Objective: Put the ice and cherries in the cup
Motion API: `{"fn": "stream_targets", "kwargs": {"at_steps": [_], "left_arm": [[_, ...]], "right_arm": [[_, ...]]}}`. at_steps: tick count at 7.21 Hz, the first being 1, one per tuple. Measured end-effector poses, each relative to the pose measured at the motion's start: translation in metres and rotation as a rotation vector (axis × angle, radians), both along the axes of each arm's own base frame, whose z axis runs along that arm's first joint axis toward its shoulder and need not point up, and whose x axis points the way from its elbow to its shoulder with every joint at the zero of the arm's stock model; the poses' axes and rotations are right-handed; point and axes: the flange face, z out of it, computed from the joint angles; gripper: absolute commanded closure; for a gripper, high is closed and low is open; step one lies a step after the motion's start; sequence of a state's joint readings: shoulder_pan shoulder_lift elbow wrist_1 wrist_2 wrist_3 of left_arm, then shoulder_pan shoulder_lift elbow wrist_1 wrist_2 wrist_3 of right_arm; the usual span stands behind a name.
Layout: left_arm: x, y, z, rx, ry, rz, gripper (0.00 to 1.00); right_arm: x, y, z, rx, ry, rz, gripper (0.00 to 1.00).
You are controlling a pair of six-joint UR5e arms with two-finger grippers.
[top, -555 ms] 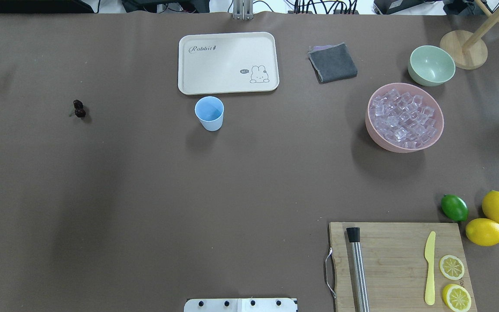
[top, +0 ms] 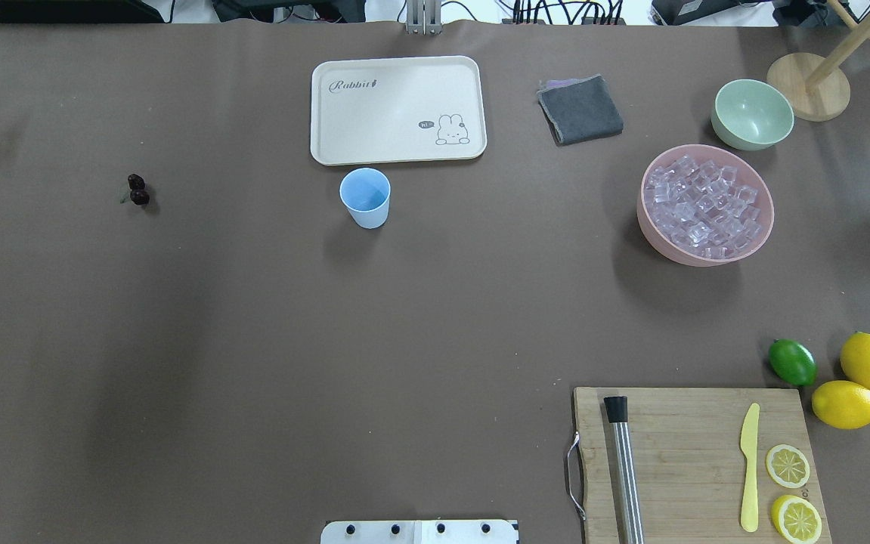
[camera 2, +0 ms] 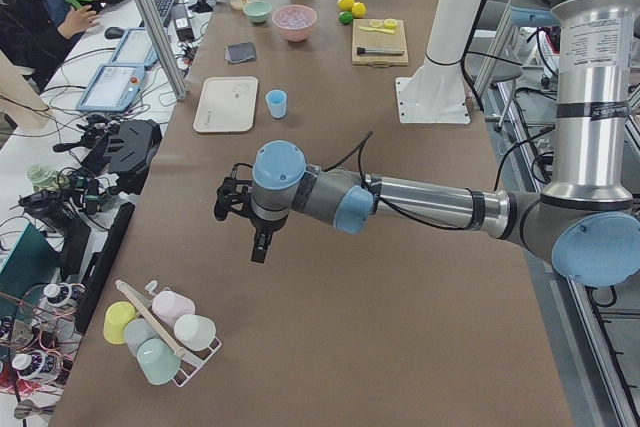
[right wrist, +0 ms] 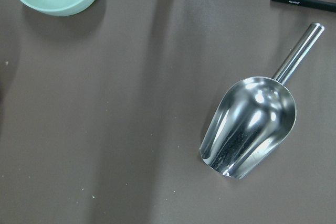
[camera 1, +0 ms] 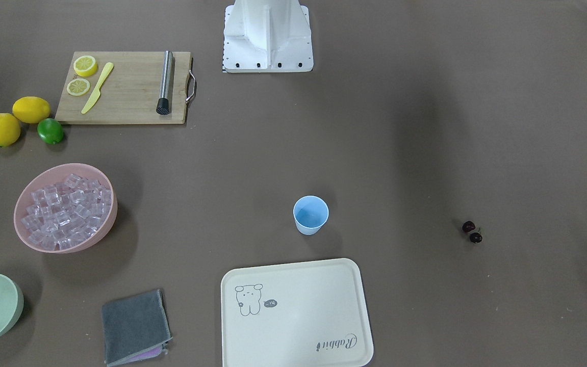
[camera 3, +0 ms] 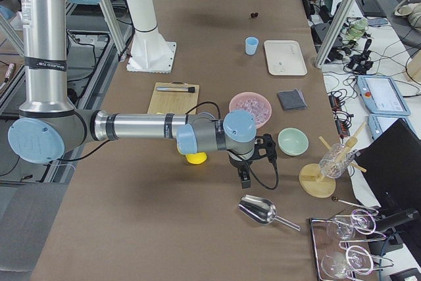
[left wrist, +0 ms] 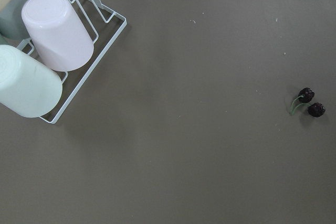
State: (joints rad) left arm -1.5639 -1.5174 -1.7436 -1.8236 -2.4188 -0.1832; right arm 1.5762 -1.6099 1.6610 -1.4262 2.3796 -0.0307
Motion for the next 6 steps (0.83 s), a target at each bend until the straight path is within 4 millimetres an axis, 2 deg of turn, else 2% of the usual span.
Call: {"fn": "stream_targets", "kwargs": {"at_steps": [1,3,4,5,6], "left_arm": [[0.000,0.007,0.007,-0.023,0.014,0.005,0.02],[0.001,0.029,0.011,-0.046,0.051,0.016,0.02],[0.000,0.036,0.013,-0.053,0.056,0.015,0.02],[-0.001,0.039,0.015,-0.060,0.059,0.013,0.02],[-0.004,0.041,0.016,-0.062,0.061,0.004,0.02]], "right_arm": [[-0.006,-0.009,-0.012,-0.007,-0.008,0.017,0.00],[-0.032,-0.035,-0.047,0.024,-0.024,0.002,0.01],[-0.055,-0.049,-0.070,0.034,-0.030,-0.009,0.02],[-0.087,-0.057,-0.097,0.049,-0.034,-0.027,0.06],[-0.129,-0.063,-0.126,0.078,-0.030,-0.067,0.05]]}}
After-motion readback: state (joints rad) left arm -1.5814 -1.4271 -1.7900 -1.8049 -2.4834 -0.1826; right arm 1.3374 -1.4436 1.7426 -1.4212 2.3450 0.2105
